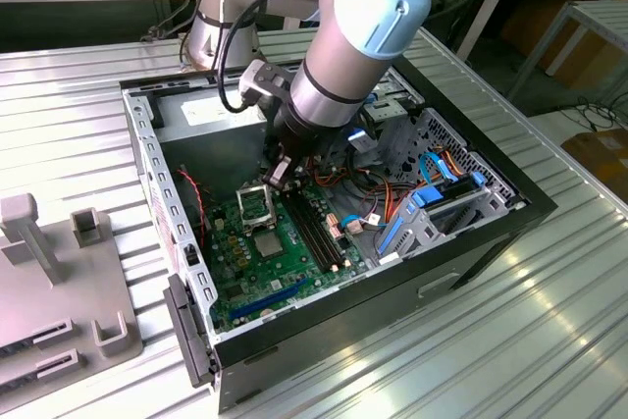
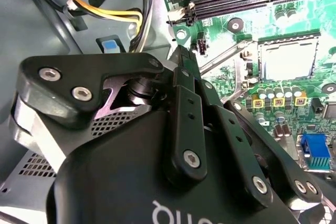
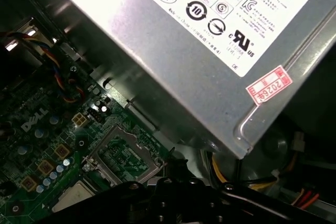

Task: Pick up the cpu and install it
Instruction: 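Close the cpu cover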

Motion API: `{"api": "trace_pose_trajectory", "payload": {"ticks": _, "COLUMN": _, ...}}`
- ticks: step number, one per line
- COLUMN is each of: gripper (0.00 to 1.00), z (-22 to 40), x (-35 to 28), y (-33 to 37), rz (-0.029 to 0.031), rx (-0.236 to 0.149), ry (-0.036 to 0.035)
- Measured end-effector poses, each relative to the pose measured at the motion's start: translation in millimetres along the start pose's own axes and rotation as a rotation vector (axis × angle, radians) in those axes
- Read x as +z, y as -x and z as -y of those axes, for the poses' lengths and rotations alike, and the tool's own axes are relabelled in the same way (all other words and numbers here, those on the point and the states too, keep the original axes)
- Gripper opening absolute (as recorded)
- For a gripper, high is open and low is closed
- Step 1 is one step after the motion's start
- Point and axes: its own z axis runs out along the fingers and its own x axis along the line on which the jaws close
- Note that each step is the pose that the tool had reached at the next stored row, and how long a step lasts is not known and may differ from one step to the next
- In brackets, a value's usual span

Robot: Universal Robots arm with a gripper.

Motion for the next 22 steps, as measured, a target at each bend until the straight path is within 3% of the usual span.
{"api": "trace_pose_trajectory", "payload": {"ticks": 22, "gripper": 0.11, "z": -1.2, "x": -9.1, "y": -2.6, "rz": 0.0008, "rx": -0.004, "ry": 0.0022}}
